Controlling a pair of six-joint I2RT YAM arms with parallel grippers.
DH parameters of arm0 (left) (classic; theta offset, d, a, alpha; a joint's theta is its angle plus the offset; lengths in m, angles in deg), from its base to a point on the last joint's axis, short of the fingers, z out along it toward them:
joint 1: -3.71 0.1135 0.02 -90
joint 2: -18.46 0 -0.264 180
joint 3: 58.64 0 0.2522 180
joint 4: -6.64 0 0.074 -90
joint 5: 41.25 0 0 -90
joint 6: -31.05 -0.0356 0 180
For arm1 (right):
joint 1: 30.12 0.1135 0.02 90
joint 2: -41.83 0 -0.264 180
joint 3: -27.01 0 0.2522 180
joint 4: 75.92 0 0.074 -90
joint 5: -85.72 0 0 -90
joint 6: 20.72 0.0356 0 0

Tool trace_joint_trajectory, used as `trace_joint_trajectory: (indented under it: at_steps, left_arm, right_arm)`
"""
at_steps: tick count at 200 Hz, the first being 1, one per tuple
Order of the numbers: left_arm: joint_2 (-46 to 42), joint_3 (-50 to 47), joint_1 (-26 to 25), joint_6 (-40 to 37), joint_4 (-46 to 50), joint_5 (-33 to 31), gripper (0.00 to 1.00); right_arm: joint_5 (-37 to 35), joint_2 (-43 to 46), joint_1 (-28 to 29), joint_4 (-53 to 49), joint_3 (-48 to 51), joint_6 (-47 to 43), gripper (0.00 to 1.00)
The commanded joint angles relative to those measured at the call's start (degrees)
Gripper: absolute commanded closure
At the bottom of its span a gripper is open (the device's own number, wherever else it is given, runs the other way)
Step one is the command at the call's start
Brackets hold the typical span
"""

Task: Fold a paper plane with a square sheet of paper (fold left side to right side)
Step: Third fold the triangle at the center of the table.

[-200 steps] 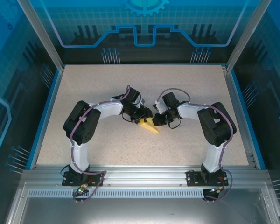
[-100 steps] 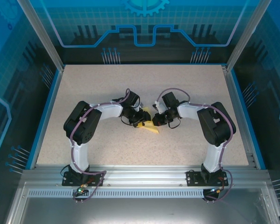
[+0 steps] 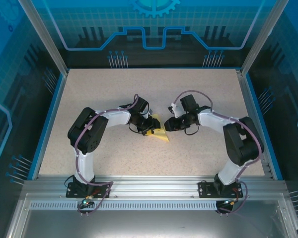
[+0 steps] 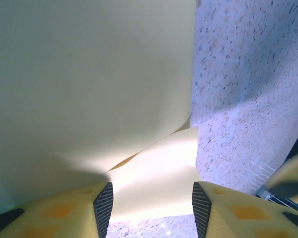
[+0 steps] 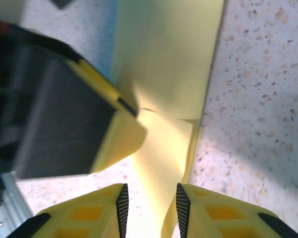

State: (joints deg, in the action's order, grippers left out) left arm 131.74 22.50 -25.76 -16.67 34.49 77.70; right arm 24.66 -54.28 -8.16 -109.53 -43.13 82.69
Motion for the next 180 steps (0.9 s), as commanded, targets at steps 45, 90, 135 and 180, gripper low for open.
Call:
trace_joint_trajectory:
  at_steps: [45, 90, 135, 180]
  left_arm:
    - [2.9, -1.0, -0.8, 0.0, 2.8, -3.4, 0.49]
    - [2.9, -0.8, -0.9, 0.0, 3.1, -3.5, 0.49]
    - [3.0, -0.7, -0.9, -0.1, 3.1, -3.7, 0.49]
    - [3.3, -0.5, -0.9, -0.3, 3.3, -3.8, 0.50]
  right_arm:
    - [14.5, -0.8, 2.5, 0.0, 4.7, 6.8, 0.73]
    - [12.0, -4.0, 2.6, 0.0, 2.5, 7.1, 0.74]
    - [10.6, -6.8, 2.7, -2.1, 1.3, 6.5, 0.75]
    - [9.5, -8.4, 2.7, -2.7, 2.2, 7.2, 0.77]
